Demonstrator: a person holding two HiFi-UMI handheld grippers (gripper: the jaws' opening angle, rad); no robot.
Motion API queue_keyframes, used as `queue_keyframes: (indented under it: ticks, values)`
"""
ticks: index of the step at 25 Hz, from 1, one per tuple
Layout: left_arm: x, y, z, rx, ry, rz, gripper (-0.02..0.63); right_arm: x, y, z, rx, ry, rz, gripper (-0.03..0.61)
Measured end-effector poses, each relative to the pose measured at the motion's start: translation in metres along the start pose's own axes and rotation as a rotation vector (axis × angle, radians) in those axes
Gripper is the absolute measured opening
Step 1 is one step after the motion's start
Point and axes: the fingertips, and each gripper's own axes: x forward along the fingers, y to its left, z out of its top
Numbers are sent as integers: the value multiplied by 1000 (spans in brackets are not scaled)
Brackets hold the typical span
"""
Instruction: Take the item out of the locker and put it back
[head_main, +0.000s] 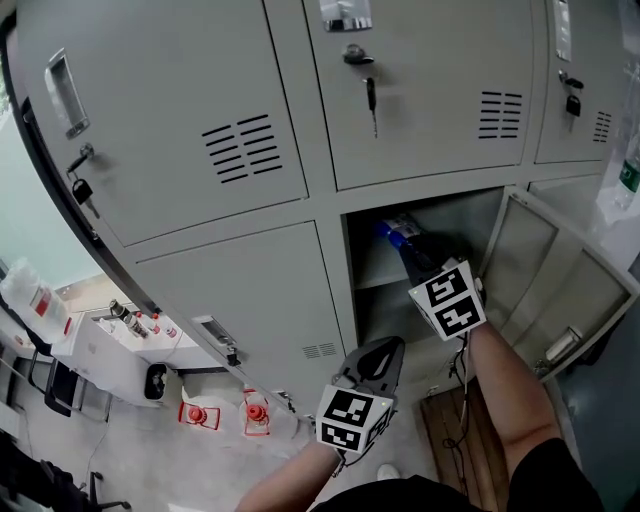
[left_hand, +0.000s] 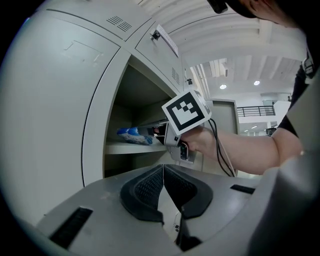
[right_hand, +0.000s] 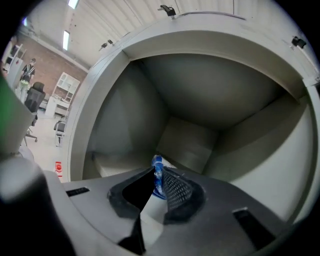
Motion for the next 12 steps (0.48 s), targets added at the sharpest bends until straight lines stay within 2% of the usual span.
queue_keyframes:
  ticks: [12]
  values:
    - [10,5,-6,-7,12,11,18,28,6,-14,-78,76,52,103]
